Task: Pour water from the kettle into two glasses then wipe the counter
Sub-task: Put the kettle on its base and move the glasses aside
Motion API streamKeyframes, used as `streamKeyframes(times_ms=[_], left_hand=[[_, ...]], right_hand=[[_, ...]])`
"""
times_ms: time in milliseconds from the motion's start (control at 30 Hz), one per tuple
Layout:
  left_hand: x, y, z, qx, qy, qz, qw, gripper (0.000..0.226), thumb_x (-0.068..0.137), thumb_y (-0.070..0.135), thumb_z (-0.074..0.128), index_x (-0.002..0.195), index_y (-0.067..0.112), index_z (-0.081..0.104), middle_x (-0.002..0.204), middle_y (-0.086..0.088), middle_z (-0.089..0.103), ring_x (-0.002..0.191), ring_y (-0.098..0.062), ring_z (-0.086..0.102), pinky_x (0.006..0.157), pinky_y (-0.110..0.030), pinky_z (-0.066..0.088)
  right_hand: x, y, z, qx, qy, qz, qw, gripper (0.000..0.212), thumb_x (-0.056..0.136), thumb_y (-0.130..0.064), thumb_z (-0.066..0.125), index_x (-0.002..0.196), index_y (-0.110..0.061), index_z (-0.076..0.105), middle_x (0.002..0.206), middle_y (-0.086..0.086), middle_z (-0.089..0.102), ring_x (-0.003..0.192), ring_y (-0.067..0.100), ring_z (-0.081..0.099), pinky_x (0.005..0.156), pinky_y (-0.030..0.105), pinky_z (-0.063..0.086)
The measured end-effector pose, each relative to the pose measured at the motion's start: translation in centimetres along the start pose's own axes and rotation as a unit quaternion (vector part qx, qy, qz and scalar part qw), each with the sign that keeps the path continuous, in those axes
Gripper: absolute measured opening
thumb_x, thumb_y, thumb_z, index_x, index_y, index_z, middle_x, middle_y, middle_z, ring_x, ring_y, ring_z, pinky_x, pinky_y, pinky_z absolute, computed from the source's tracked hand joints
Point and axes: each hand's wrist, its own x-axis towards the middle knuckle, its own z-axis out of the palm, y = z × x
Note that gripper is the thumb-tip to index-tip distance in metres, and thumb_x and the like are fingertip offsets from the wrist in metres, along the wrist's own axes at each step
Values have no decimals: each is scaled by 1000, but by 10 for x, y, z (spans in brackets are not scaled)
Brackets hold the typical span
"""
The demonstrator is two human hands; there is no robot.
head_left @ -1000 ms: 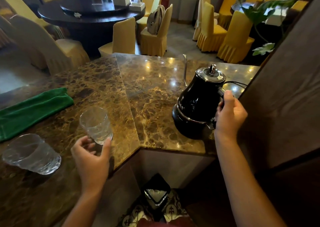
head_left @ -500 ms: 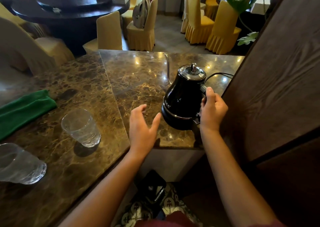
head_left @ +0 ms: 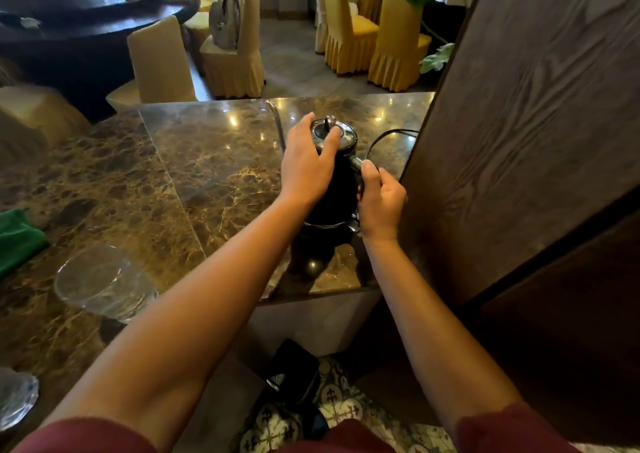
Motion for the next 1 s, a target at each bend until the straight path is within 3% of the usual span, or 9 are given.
streamKeyframes(times_ms=[67,200,267,433,533,667,800,900,1000], left_hand=[[-4,-4,6,2,9,11,1000,66,104,48,53,157,13,35,157,-6,43,143,-19,42,115,-36,36],[-18,-8,7,24,40,22,999,74,103,51,54,159,11,29,159,-8,40,146,-20,39,109,-26,30],[-13,-6,6,30,35,14,999,75,102,51,54,160,10,29,160,-9,39,146,-20,39,107,-25,28],[16,-12,-4,14,11,3,1000,72,102,50,54,158,10,35,158,-8,44,145,-20,41,113,-27,32],[17,-16,-10,16,-11,9,1000,73,102,52,54,159,11,34,159,-8,42,146,-20,40,111,-25,30],[0,-12,-7,26,-22,48,998,74,102,48,56,160,9,30,160,-8,40,146,-17,37,110,-21,26],[-12,-17,-5,34,-21,75,996,73,103,50,54,158,10,30,158,-7,41,145,-17,39,110,-24,30],[-14,-21,-6,56,-55,69,995,74,102,53,53,159,11,30,158,-8,41,145,-20,40,110,-26,30],[-18,-19,-6,42,-59,66,995,74,103,50,53,159,9,29,160,-9,39,148,-20,36,114,-27,28]], right_hand=[[3,5,-6,-31,1,-21,999,62,90,-57,54,68,1,57,61,14,52,60,17,47,59,36,41],[12,2,-8,-61,-3,-50,997,64,90,-56,49,63,2,51,57,-1,44,52,3,39,54,25,34],[19,0,-5,-62,10,-46,997,67,89,-57,47,63,5,52,57,0,43,51,4,39,53,21,33],[22,-6,16,-108,24,-35,993,62,87,-65,46,60,-9,50,58,1,45,55,10,41,59,33,38],[20,-6,16,-115,18,-30,993,55,87,-64,47,59,-17,47,57,-1,45,55,9,42,58,32,38],[7,4,0,-82,19,-25,996,66,89,-59,47,64,1,50,59,2,45,56,9,41,57,32,36],[-2,4,-8,-84,17,-23,996,61,91,-59,46,60,-6,45,57,-3,39,54,6,36,56,33,32],[-5,5,-17,-101,3,-19,995,70,92,-60,45,65,5,48,59,3,42,56,8,39,56,31,33],[-10,6,-20,-90,5,-28,996,69,93,-58,46,66,5,47,60,2,40,55,5,35,54,27,31]])
